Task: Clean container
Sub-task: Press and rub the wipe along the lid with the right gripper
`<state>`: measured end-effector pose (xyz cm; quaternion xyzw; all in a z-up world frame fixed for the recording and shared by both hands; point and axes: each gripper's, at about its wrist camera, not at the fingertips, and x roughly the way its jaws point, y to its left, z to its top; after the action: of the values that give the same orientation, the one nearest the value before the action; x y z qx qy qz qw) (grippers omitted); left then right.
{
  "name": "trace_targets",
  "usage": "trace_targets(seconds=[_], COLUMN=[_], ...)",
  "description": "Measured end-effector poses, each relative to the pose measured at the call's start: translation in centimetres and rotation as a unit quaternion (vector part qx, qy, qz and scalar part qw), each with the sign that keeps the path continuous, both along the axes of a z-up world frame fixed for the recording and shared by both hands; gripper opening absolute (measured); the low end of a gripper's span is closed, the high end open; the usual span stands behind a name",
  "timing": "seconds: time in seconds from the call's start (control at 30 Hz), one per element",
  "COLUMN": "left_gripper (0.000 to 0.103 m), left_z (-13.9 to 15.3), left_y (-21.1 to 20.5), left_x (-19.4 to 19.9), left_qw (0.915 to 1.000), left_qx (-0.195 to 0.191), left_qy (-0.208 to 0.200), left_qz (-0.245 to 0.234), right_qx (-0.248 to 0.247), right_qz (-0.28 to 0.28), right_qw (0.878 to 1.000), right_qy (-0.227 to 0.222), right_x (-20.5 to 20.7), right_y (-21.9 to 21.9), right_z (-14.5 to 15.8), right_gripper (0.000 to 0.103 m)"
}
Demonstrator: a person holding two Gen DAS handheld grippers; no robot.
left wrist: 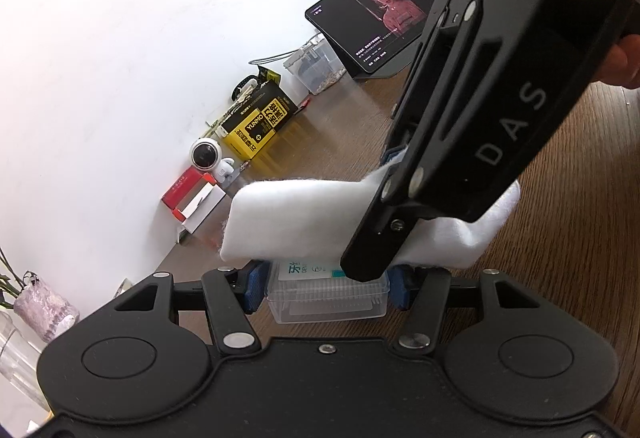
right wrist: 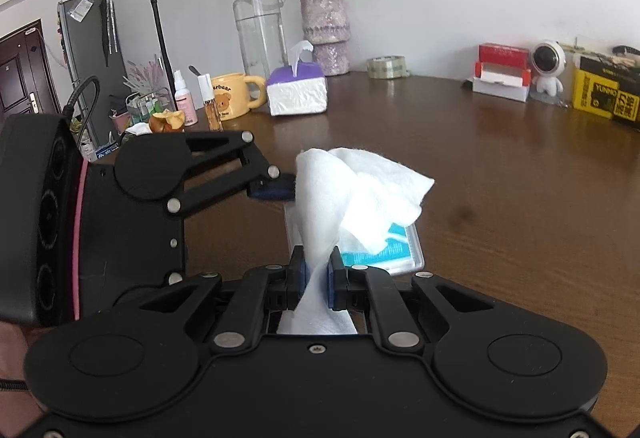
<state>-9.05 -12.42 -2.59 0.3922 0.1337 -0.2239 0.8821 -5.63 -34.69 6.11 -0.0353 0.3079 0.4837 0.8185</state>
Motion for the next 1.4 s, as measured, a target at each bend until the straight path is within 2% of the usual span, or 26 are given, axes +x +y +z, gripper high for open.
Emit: trace_targets(seconds=[0.37,0.83,1.23,1.4], left_gripper=[0.057,0.057,0.057,0.057], left_z=[0.2,0.4,0.0,0.1], left_y=[0.5,1.1,0.2,0.3], left_x=[0.7,1.2,0.5,0.7], left_qw=[1.0,1.0,1.0,1.0], left_qx=[0.0,0.0,0.0,0.0], left_qy=[0.0,0.0,0.001,0.001], left_qz=[0.0,0.0,-0.001,-0.001], right_qx=[0.009,0.001,0.013,0.019], right_qz=[-0.009,-0.029,-0.026,-0.034], right_qw=[1.0,1.0,0.999,0.999], right_qy=[-0.024,0.002,-0.02,-0.016], right_x=[2.3,1.0,3.0,2.9], right_y=[1.6,-0.4,1.5,1.3], right_z=[1.2,-0.3,1.0,0.8], right_gripper=[0.01,0.01,0.01,0.01])
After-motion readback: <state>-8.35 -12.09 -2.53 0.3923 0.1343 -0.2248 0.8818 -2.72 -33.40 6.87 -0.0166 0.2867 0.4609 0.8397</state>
